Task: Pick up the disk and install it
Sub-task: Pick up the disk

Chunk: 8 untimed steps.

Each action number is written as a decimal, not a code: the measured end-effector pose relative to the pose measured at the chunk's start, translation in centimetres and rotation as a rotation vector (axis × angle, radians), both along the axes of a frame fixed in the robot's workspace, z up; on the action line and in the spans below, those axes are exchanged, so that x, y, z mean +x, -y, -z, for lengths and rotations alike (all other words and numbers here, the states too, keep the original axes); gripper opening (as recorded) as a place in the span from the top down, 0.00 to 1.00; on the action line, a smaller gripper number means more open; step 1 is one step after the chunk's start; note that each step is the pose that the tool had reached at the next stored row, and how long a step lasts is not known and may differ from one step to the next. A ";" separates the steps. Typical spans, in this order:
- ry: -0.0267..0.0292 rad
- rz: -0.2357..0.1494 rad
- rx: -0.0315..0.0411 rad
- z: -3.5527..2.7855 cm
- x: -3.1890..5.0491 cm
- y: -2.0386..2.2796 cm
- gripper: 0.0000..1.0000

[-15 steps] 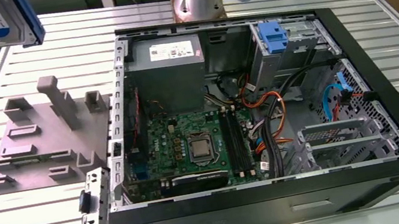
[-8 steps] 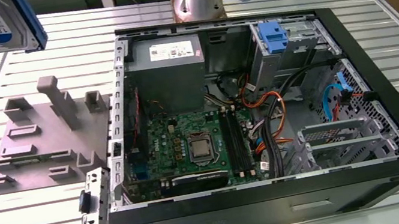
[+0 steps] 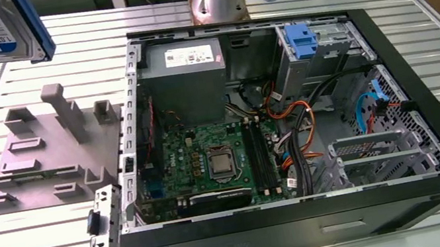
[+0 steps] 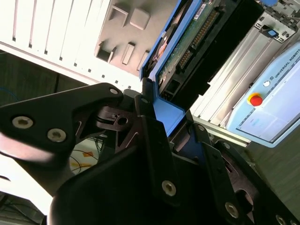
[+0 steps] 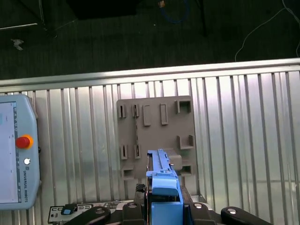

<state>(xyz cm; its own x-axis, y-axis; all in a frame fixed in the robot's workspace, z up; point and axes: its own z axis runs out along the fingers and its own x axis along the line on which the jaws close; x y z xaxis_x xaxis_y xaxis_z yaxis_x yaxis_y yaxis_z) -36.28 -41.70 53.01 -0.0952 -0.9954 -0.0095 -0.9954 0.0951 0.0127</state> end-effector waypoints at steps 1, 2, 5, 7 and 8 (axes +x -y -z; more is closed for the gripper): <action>-0.0001 0.000 -0.0001 0.00 0.00 0.00 0.64; -0.0002 0.000 -0.0001 0.00 0.00 0.00 0.64; -0.0001 0.000 0.0000 0.01 0.00 0.00 0.64; 0.0001 -0.020 0.0002 0.05 0.00 0.00 0.64; 0.0001 -0.038 0.0001 0.07 0.00 0.00 0.64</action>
<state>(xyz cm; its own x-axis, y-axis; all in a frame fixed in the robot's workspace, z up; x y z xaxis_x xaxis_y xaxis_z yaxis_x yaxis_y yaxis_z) -36.28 -41.70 52.94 -0.0576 -0.9983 -0.0096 -0.9983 0.0575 0.0127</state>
